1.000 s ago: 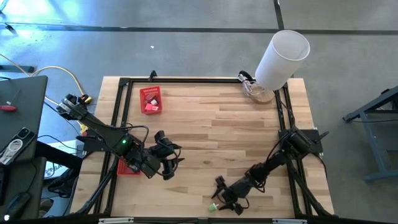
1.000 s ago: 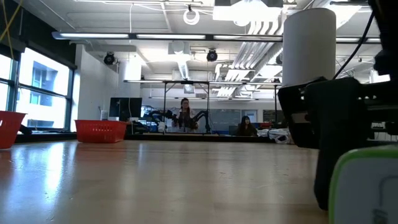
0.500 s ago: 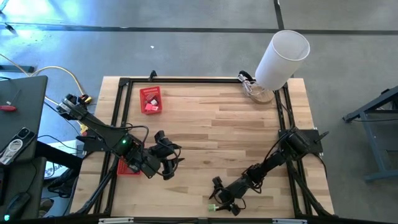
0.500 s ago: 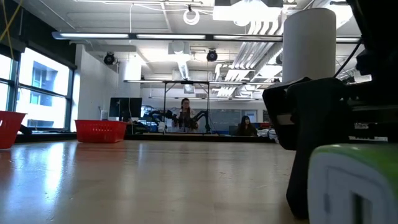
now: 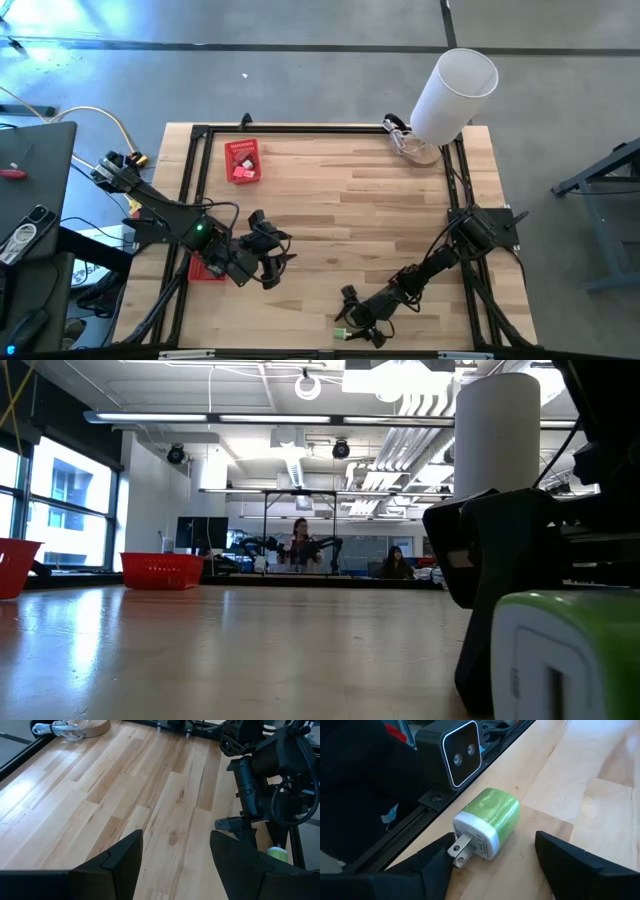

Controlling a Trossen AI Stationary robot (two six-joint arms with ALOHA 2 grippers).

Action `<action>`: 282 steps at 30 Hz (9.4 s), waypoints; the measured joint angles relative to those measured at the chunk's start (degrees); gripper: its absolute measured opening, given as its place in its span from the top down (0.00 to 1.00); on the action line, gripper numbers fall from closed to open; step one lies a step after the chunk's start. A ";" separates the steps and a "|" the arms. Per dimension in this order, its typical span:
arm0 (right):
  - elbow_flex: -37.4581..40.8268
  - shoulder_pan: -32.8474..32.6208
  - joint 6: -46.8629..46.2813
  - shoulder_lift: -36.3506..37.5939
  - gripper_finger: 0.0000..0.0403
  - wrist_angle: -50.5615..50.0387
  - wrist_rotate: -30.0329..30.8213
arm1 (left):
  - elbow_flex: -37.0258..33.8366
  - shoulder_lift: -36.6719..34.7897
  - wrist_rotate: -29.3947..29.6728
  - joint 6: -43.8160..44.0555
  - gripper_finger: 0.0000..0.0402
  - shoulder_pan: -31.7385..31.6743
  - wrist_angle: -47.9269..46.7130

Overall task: Pick & Place Office items
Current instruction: Put the green adaptor into the top red bin

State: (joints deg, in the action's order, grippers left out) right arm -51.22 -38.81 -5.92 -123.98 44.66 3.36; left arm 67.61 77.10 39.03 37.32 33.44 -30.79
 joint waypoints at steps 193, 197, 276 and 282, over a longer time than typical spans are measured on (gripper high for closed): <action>-6.69 13.41 1.84 23.34 0.70 -8.46 20.88 | -0.02 12.35 17.50 -67.21 0.45 2.25 11.79; -6.69 14.34 -0.79 23.34 0.70 -8.79 20.92 | -0.02 12.35 16.35 -69.61 0.45 1.80 13.69; -6.64 7.95 -29.33 31.80 0.14 -44.12 38.30 | -5.67 -13.30 8.04 -27.63 0.68 -32.67 -28.29; -5.64 5.89 -31.93 31.80 0.14 -45.11 38.75 | -14.25 -21.59 -0.01 -24.69 0.68 -48.37 -18.82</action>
State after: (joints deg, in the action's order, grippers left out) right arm -56.87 -32.92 -37.85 -92.18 -0.44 42.10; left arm 53.36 55.51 39.01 12.63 -14.93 -49.61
